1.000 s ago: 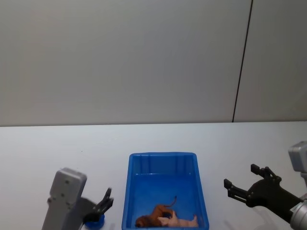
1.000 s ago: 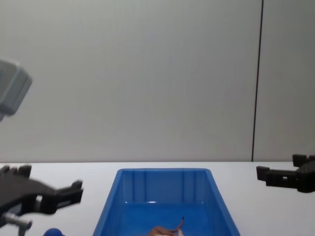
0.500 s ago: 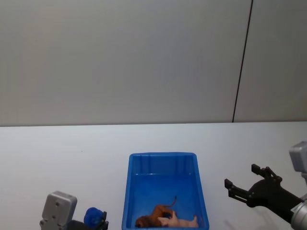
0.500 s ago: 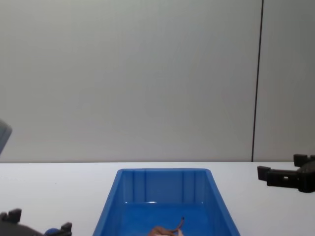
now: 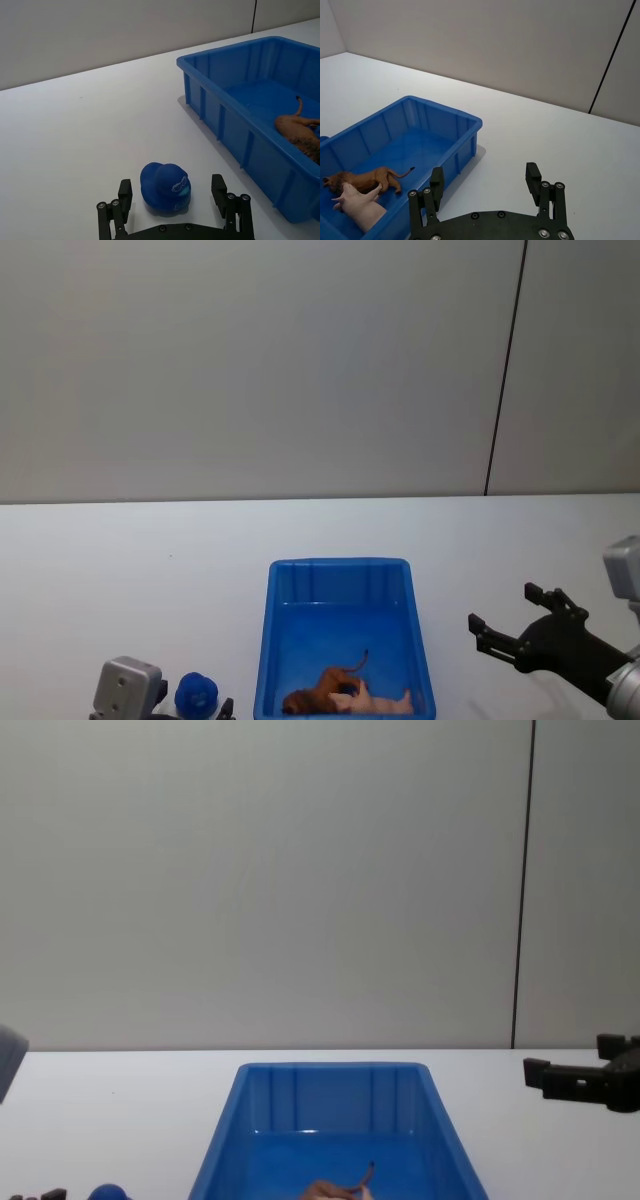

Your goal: Pick up the two dolls from the table and place them into the box.

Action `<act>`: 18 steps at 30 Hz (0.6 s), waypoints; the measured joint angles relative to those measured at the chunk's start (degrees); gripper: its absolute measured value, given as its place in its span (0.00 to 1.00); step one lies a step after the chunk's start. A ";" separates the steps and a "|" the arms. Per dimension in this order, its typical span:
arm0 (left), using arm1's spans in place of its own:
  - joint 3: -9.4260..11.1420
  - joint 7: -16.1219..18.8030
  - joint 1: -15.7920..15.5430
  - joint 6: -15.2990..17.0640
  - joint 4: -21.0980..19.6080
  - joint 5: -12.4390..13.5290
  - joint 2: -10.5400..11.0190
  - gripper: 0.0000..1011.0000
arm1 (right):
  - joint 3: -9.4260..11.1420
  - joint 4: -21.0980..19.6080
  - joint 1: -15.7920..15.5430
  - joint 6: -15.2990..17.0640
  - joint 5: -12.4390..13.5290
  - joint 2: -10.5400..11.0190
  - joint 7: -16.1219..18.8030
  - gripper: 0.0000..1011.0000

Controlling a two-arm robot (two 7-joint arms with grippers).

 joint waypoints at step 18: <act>-0.98 -6.35 -4.55 -1.69 8.00 2.16 -2.72 0.68 | 0.00 0.00 0.00 0.01 0.00 0.00 0.00 0.99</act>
